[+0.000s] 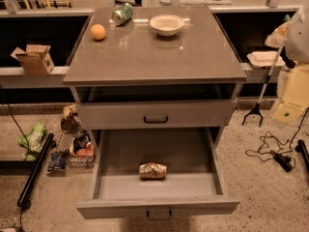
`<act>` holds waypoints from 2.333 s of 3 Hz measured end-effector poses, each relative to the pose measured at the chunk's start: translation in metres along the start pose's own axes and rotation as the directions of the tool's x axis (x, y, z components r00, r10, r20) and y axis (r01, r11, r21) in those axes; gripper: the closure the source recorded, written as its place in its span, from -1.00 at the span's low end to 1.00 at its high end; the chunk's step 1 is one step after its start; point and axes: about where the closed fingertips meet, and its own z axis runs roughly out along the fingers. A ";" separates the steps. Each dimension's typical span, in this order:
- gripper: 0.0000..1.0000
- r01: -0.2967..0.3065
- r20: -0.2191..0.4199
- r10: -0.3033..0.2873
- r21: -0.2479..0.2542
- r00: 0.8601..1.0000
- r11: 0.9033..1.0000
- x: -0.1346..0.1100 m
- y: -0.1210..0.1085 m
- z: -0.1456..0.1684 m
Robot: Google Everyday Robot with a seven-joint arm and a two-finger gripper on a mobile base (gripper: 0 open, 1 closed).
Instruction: Pick orange can from middle drawer and place on counter
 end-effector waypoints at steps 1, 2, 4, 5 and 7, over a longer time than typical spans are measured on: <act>-1.00 0.000 0.000 0.000 0.000 1.000 1.000 0.000 0.000 0.000; -1.00 0.020 -0.002 -0.020 -0.015 1.000 1.000 -0.005 0.001 0.031; -1.00 0.052 0.120 -0.034 -0.156 0.992 0.986 -0.023 0.030 0.159; -1.00 0.067 0.195 -0.027 -0.199 0.980 0.978 -0.036 0.048 0.211; -1.00 0.087 0.214 -0.036 -0.233 0.976 0.969 -0.034 0.052 0.258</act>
Offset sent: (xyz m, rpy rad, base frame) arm 0.0267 0.0261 -0.0890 -0.0133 0.0539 0.0649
